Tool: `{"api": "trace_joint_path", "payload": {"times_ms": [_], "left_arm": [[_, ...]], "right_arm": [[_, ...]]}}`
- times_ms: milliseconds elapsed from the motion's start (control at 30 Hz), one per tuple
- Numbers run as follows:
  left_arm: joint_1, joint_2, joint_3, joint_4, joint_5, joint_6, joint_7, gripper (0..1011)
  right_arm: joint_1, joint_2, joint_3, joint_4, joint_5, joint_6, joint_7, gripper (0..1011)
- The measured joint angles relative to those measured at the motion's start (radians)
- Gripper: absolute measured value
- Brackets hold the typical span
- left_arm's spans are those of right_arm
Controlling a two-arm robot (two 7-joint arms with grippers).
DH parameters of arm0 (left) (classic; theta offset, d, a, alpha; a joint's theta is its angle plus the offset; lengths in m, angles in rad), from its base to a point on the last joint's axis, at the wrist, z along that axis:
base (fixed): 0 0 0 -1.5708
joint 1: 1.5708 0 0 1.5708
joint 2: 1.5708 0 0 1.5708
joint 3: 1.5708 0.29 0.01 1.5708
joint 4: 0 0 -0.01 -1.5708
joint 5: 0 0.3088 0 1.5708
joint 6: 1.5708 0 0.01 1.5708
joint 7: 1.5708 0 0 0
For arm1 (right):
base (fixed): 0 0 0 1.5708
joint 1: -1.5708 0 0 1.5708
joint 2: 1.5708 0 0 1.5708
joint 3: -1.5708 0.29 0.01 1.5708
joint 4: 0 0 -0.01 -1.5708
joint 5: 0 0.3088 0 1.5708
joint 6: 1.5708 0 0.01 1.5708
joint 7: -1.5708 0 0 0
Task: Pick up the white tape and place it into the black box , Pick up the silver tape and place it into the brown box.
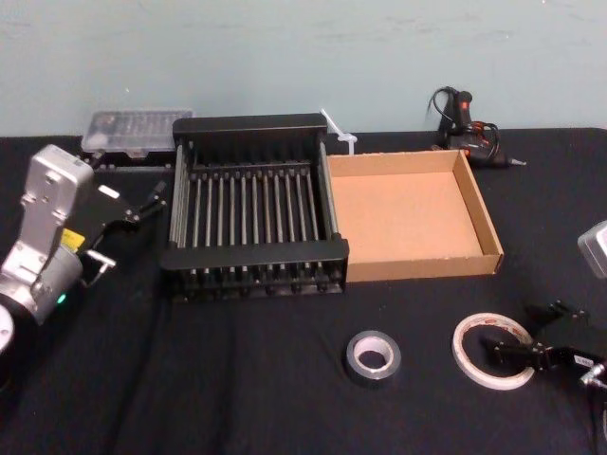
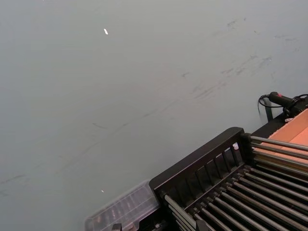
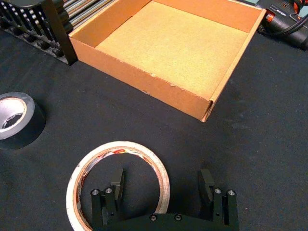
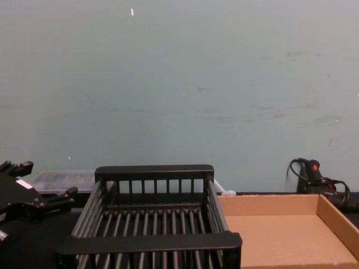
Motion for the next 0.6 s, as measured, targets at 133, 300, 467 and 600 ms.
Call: {"api": "trace_joint_path", "payload": {"times_ms": [133, 300, 467, 600], "left_arm": [[0.000, 0.000, 0.000, 0.000, 0.000, 0.000, 0.000, 1001], [0.000, 0.000, 0.000, 0.000, 0.000, 0.000, 0.000, 1001], [0.000, 0.000, 0.000, 0.000, 0.000, 0.000, 0.000, 1001], [0.000, 0.000, 0.000, 0.000, 0.000, 0.000, 0.000, 1001]], "right_arm": [[0.002, -0.002, 0.000, 0.001, 0.000, 0.002, 0.001, 1002], [0.001, -0.001, 0.000, 0.001, 0.000, 0.002, 0.001, 1002], [0.001, -0.001, 0.000, 0.001, 0.000, 0.001, 0.001, 1002], [0.001, -0.001, 0.000, 0.001, 0.000, 0.001, 0.001, 1002]]}}
